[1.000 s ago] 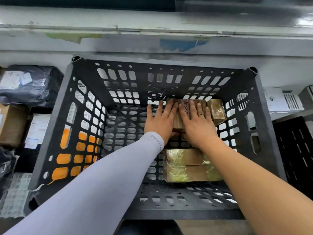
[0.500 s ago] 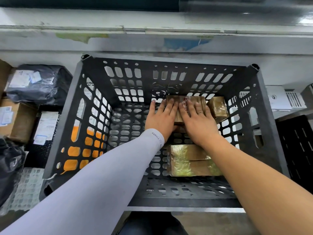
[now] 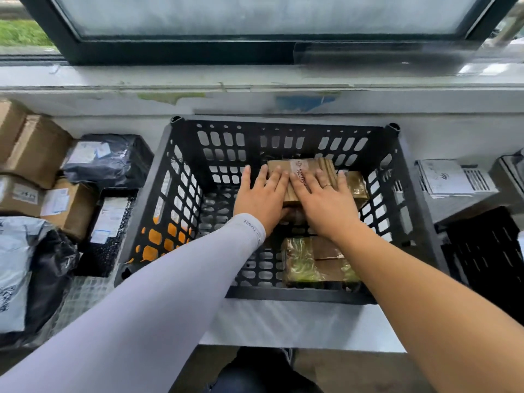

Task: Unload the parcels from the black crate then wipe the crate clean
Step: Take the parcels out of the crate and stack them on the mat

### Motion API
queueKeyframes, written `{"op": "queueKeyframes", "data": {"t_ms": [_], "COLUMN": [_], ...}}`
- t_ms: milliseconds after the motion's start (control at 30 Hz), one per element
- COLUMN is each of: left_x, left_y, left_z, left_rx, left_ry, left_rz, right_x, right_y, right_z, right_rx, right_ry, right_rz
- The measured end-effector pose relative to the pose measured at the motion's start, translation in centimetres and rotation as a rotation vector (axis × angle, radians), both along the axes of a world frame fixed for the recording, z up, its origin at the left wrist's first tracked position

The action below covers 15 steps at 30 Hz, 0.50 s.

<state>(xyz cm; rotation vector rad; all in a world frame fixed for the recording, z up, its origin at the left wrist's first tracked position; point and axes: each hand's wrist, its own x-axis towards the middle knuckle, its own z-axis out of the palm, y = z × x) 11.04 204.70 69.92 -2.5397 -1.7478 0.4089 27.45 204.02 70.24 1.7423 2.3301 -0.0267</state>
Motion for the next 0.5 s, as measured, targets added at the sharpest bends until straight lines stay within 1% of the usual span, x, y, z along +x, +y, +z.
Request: {"op": "queueKeyframes", "data": {"t_ms": [100,233,367,500], "left_x": [-0.1,-0.5,-1.4,-2.7], "left_y": [-1.0,-2.4,-3.5,-3.9], "left_z": [2.5,5.3,7.2,9.4], "left_rx": [0.066,0.137,0.149,0.203], "left_ry": [0.029,0.013,0.0,-0.012], "left_rz": [-0.007,0.03,0.06,0.07], "right_x": [0.0,-0.2,-1.1,-2.1], "right_y": [-0.7,-1.4,-2.1,-2.4], "right_z": [2.1,4.2,6.3,8.2], "right_rx": [0.079,0.162,0.191,0.246], "right_ry": [-0.003,0.016,0.039,0.055], "right_rz": [0.031,0.047,0.088,0.123]}}
